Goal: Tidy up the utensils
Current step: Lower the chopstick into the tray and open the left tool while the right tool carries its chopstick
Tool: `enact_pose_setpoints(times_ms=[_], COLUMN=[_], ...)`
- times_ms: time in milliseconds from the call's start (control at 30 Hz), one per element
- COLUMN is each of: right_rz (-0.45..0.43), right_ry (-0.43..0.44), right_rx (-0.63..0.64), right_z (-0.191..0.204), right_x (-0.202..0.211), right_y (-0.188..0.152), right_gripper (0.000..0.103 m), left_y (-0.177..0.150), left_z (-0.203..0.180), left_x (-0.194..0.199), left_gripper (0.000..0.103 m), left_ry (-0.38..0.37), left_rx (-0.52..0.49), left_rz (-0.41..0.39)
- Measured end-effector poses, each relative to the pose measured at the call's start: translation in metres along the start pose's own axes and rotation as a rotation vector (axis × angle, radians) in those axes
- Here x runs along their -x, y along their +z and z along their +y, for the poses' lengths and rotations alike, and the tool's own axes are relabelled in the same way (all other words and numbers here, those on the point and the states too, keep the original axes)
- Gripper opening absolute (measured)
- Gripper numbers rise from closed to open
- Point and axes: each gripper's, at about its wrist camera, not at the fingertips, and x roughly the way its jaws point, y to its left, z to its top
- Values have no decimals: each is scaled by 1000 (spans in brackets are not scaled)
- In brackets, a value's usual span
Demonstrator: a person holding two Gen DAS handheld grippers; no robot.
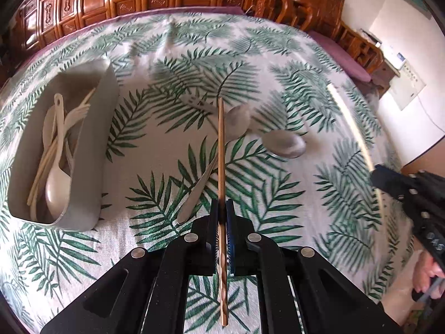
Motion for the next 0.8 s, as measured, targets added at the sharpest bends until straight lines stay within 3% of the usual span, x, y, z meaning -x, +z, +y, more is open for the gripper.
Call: enact_pose_setpoints(times_ms=[300, 800], right_rz=[0, -12], right_ry=[14, 59], right_rx=[32, 104], right_z=[16, 60], right_x=[2, 7], right_y=[3, 10], right_gripper=[6, 6], left_y=[-10, -9], left_z=[12, 66], left_x=[46, 98], left_gripper=[4, 4], left_ry=[-19, 45], left_rx=[-8, 2], left_rz=[-64, -164])
